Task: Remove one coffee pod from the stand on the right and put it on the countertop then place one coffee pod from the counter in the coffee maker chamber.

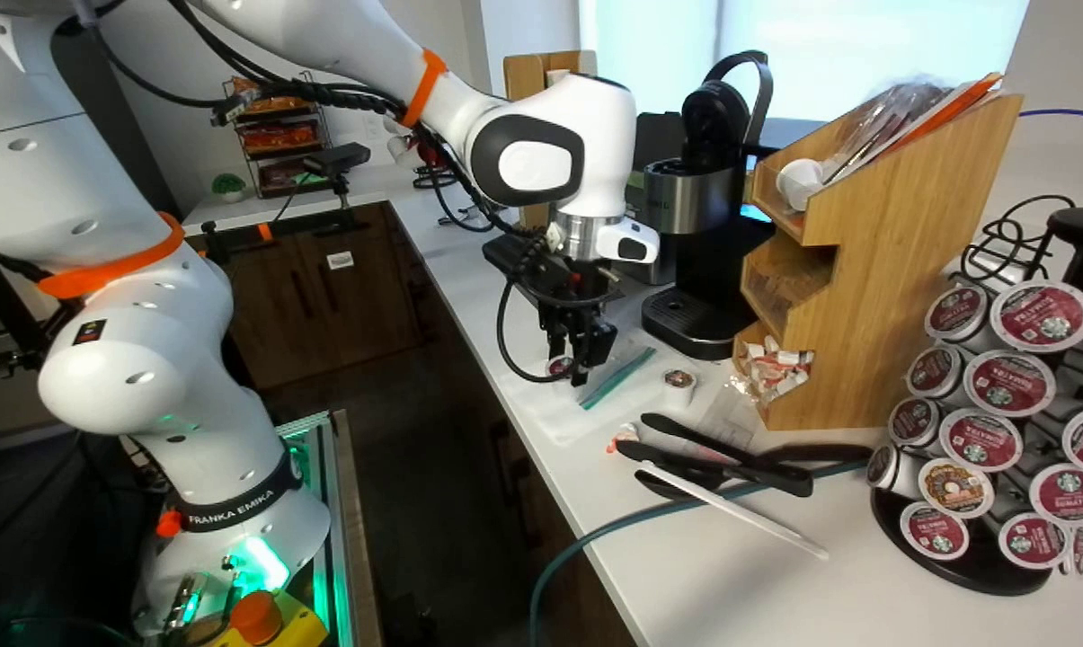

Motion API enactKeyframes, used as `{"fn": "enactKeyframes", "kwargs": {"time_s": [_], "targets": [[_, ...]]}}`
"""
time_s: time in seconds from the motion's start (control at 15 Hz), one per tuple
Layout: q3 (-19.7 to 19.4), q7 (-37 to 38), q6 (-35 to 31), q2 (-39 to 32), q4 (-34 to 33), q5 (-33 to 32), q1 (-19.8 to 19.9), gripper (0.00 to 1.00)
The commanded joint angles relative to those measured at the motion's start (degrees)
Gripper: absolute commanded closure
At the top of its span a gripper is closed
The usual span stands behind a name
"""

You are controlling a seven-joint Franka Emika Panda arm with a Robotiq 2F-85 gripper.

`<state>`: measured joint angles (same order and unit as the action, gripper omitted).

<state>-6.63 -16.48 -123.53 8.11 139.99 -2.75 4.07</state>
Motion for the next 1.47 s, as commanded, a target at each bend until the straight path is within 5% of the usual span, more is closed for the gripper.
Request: {"fn": "enactKeyframes", "kwargs": {"time_s": [0.0,1.0,1.13,1.27,1.4], "targets": [[0.52,8.04,-1.93,-2.6,-0.26,-3.42,1.12,0.71],[0.64,18.86,-0.07,-7.67,-1.77,-7.39,0.95,0.71],[0.64,19.45,0.04,-7.84,-1.95,-7.7,0.93,0.56],[0.65,19.78,0.13,-8.03,-2.19,-7.93,0.92,0.2],[0.62,20.05,0.0,-8.02,-2.34,-7.82,0.93,0.08]]}}
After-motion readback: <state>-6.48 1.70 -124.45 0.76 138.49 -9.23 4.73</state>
